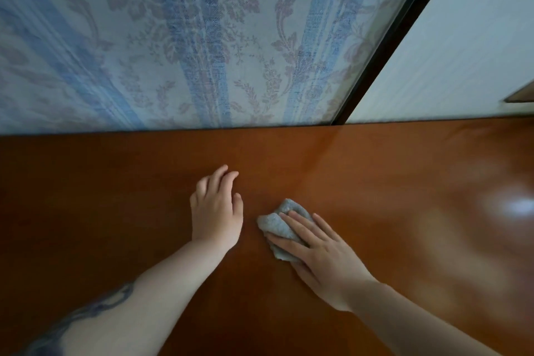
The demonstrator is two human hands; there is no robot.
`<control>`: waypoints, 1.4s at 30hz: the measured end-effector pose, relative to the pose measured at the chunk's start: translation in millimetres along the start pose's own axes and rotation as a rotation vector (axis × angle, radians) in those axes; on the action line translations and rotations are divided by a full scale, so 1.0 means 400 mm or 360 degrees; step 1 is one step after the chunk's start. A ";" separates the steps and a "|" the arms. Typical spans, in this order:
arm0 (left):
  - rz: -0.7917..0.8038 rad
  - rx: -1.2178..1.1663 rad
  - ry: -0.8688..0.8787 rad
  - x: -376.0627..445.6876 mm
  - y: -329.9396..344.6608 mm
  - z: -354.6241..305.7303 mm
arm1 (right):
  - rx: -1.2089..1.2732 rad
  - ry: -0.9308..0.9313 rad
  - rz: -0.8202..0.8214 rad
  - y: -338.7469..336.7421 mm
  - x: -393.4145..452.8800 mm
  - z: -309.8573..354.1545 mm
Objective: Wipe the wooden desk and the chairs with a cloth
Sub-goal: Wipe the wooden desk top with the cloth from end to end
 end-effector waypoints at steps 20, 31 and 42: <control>0.0076 0.0380 0.0032 0.042 -0.015 0.059 | 0.0168 0.0489 -0.0205 -0.107 0.303 -0.112; -0.0005 0.0345 -0.0150 0.044 -0.024 0.067 | -0.0057 -0.0265 0.0022 -0.095 0.314 -0.078; 0.0091 0.0429 -0.0165 0.050 -0.013 0.074 | -0.0022 -0.0008 -0.0098 -0.106 0.452 0.052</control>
Point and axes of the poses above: each hand's wrist, its own x-axis towards the middle knuckle, its own y-axis out of the palm, z = x × y, the point moved 5 cm from there along x, towards the middle knuckle, and after that the axes turned 1 degree about z, right-handed, at the moved point
